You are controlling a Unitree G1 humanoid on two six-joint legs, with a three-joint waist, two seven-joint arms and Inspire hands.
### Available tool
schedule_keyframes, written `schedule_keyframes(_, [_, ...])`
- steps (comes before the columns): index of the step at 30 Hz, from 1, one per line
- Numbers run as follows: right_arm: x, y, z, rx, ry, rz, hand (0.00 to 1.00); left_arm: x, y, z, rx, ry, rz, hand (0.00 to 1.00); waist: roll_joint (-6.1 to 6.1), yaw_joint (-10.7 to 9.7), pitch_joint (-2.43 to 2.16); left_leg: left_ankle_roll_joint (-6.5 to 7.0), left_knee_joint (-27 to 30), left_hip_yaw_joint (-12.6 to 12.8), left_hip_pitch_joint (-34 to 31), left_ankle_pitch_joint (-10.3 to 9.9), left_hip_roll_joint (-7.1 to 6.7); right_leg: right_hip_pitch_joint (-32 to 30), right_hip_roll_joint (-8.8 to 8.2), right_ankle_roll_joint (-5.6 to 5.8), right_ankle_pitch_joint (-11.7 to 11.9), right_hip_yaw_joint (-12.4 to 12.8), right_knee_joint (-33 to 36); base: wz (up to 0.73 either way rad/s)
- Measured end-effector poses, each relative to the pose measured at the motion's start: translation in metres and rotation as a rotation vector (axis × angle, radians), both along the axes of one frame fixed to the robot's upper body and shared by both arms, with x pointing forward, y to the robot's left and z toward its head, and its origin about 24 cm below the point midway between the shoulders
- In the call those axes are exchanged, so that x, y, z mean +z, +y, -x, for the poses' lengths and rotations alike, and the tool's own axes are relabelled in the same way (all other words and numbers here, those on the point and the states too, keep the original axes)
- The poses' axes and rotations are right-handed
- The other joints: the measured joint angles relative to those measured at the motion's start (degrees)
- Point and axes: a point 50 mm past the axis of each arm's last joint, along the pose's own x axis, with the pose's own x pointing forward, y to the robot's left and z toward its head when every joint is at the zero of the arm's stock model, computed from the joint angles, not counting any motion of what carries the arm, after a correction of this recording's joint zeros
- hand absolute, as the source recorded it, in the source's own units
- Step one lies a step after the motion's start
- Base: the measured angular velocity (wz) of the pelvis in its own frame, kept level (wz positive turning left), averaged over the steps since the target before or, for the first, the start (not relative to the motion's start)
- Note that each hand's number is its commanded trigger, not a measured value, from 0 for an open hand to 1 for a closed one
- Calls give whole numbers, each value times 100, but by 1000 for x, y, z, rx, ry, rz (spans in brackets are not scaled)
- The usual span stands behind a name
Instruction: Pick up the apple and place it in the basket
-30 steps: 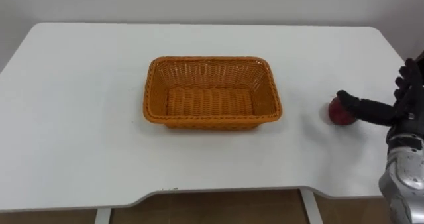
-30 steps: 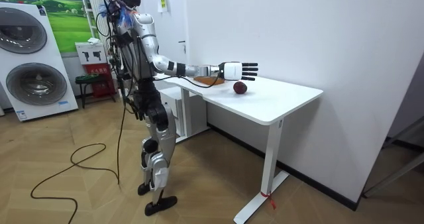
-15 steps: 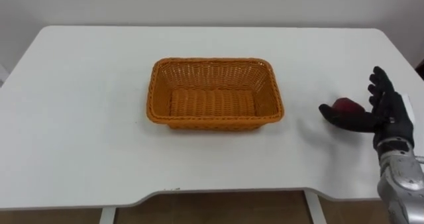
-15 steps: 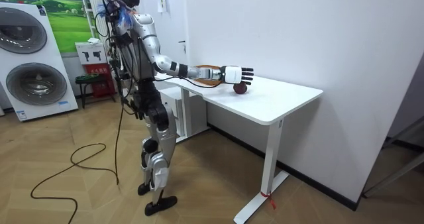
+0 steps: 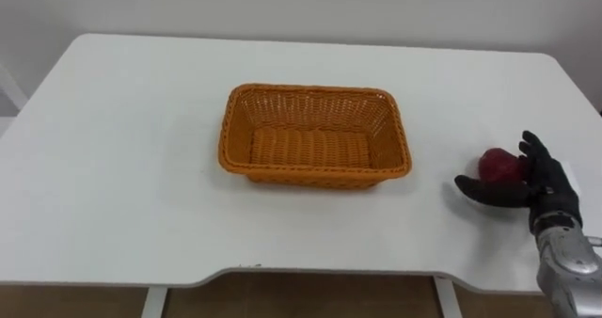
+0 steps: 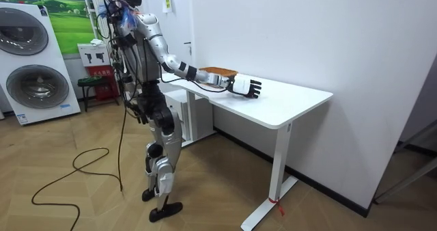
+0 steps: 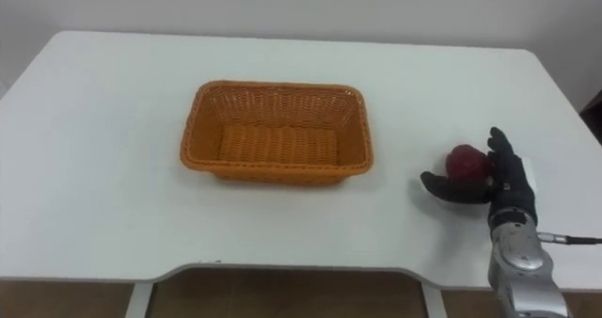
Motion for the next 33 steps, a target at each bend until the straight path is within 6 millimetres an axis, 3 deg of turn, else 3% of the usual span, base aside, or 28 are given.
schedule_keyframes(12, [2, -10, 1, 5, 36, 61, 0, 1, 3, -4, 10, -8, 4, 0, -5, 8, 11, -1, 1, -15, 53, 0, -2, 68, 14, 0, 0, -8, 2, 0])
schedule_keyframes(13, [1, -10, 1, 6, 44, 61, 56, 1, 4, -4, 9, -8, 5, 0, -11, 5, 12, -1, 1, -28, 50, 0, -5, 69, 12, 0, 0, -20, 3, 5])
schedule_keyframes(14, [-1, -12, 1, 4, 60, 59, 63, 1, 5, -4, 8, -9, 3, 0, -23, 0, 10, -1, 1, -47, 46, 0, -8, 70, 8, 0, 0, -35, 5, 7])
schedule_keyframes(15, [-2, -13, 2, 0, 69, 59, 100, 1, 5, -5, 7, -10, 2, 0, -28, 0, 10, -1, 1, -59, 41, 0, -10, 70, 8, 0, 0, -44, 5, 8])
schedule_keyframes(23, [4, -25, -3, 25, 120, 139, 100, 3, 10, -7, 7, -7, -11, 0, -121, 25, 13, -2, 0, -94, 53, 6, -19, 82, 10, 0, 0, -53, 3, 1])
schedule_keyframes(33, [3, -26, -2, 54, 165, 208, 100, 3, 11, -7, 10, 2, -15, 0, -190, 116, 0, -2, 4, -93, 49, 7, -22, 78, 10, 0, 0, -50, 1, 0])
